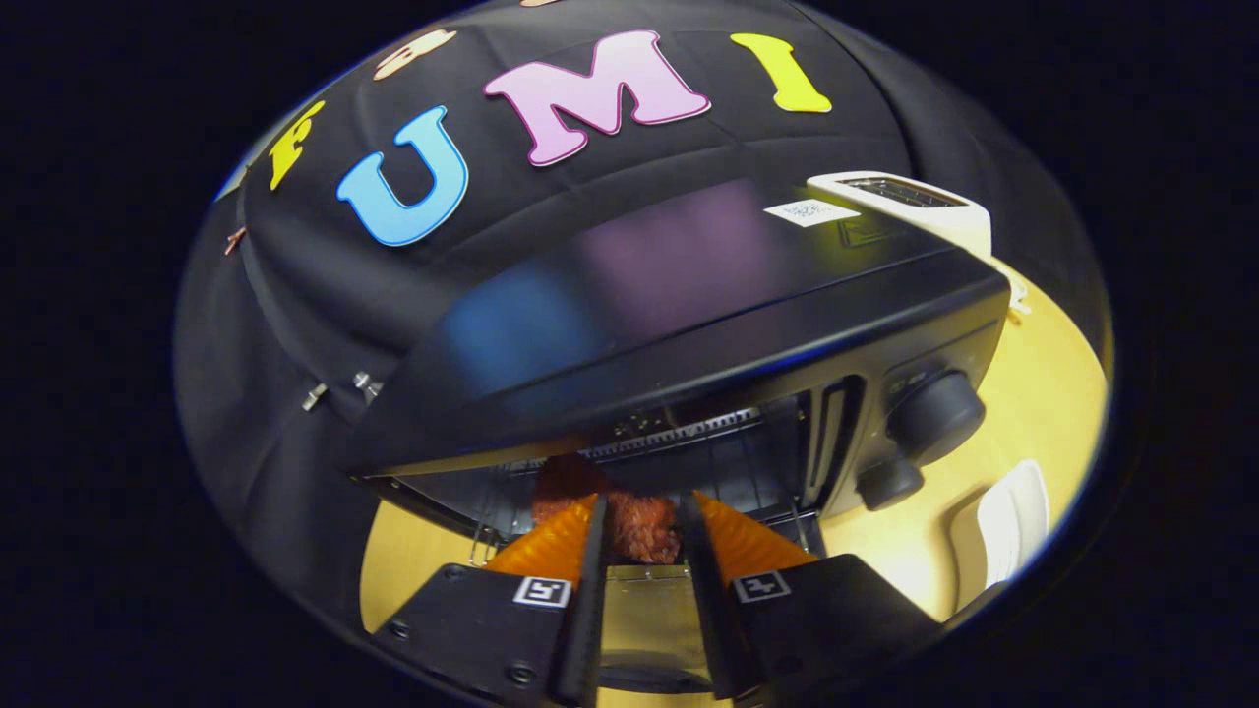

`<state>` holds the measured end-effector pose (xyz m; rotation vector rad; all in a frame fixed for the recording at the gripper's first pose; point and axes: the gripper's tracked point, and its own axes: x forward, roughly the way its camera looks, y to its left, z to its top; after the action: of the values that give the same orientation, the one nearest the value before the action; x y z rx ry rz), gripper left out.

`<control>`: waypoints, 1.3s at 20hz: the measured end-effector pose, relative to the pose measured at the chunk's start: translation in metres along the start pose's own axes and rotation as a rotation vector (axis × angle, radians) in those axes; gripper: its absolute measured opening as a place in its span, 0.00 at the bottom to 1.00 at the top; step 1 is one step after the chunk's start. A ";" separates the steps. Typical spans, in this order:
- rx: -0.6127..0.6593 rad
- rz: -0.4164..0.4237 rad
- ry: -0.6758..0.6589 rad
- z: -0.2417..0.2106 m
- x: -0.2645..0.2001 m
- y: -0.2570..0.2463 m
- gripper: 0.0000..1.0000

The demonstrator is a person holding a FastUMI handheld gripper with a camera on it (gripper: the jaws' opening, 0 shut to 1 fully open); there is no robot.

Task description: Open the toaster oven, put the food inside, and close the toaster oven door.

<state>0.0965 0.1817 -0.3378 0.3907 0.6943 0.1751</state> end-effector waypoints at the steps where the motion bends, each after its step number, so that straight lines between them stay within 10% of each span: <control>1: -0.006 -0.006 -0.005 0.002 -0.003 -0.002 0.59; 5: -0.027 -0.036 -0.049 0.015 -0.021 -0.012 0.98; 26: -0.242 -0.052 -0.362 0.103 -0.208 0.016 0.98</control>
<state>0.0061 0.1073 -0.1368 0.1648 0.3212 0.1321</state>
